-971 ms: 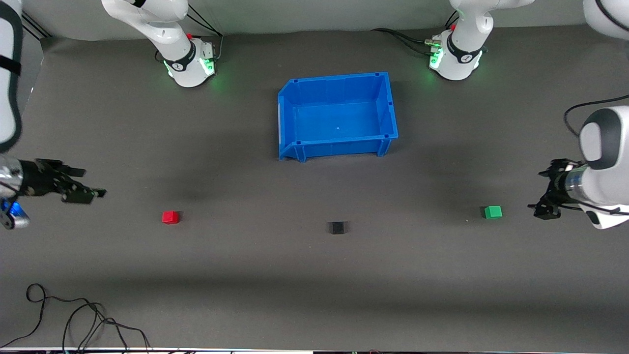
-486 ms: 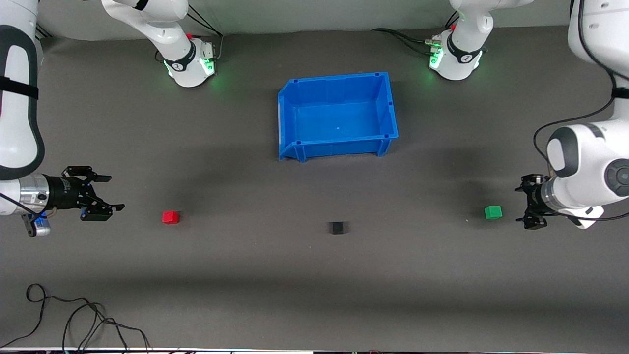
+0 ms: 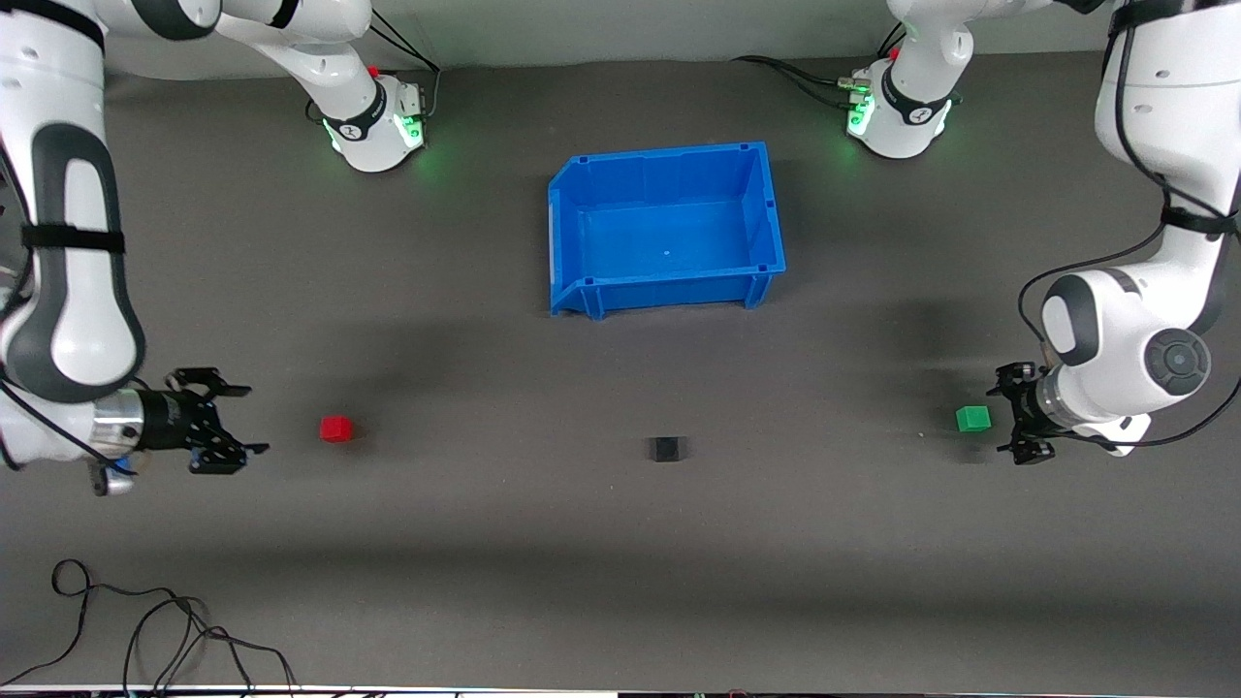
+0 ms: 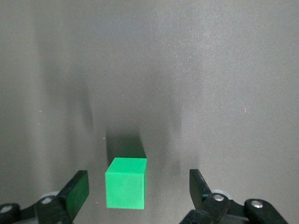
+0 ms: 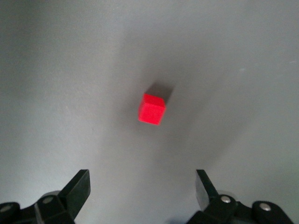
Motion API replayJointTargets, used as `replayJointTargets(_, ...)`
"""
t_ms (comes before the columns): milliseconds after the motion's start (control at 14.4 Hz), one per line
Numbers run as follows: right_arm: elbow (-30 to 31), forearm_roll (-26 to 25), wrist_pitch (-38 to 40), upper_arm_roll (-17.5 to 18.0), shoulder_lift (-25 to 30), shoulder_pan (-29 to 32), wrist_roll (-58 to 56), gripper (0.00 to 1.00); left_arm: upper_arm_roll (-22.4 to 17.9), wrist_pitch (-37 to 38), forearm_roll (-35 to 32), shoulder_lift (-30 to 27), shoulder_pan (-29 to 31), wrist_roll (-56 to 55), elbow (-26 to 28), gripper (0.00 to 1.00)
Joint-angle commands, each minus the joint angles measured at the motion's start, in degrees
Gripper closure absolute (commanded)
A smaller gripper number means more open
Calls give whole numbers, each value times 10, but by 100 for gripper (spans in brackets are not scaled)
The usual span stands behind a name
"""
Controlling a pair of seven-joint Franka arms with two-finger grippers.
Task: Attach green and red cubes to black cube
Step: 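Lower the right gripper onto the red cube while the left gripper lowers onto green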
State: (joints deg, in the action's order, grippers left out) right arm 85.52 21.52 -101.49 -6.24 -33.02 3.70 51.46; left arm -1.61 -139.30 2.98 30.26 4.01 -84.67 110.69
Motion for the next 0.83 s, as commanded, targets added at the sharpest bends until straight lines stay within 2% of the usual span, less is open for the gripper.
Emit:
replayJointTargets(0, -11, 67, -15, -4, -41, 5, 26, 2, -3, -15, 4, 8, -5, -15, 7, 4)
replayJointTargets(69, -9, 79, -15, -5, -50, 8, 36, 2, -4, -12, 2, 10, -4, -13, 8, 4)
replayJointTargets(347, -9, 78, -16, -5, -80, 7, 51, 4, -3, -16, 1, 11, -5, -13, 10, 6)
replayJointTargets(555, 10, 76, -26, -5, -86, 8, 46, 4, -3, -18, 1, 11, -4, -14, 10, 22)
replayJointTargets(694, 16, 75, -30, -5, -93, 8, 40, 4, -4, -18, -3, 18, -6, -14, 9, 24)
replayJointTargets(763, 16, 74, -32, -5, -99, 7, 37, 4, -4, -19, -3, 19, -5, -14, 8, 29)
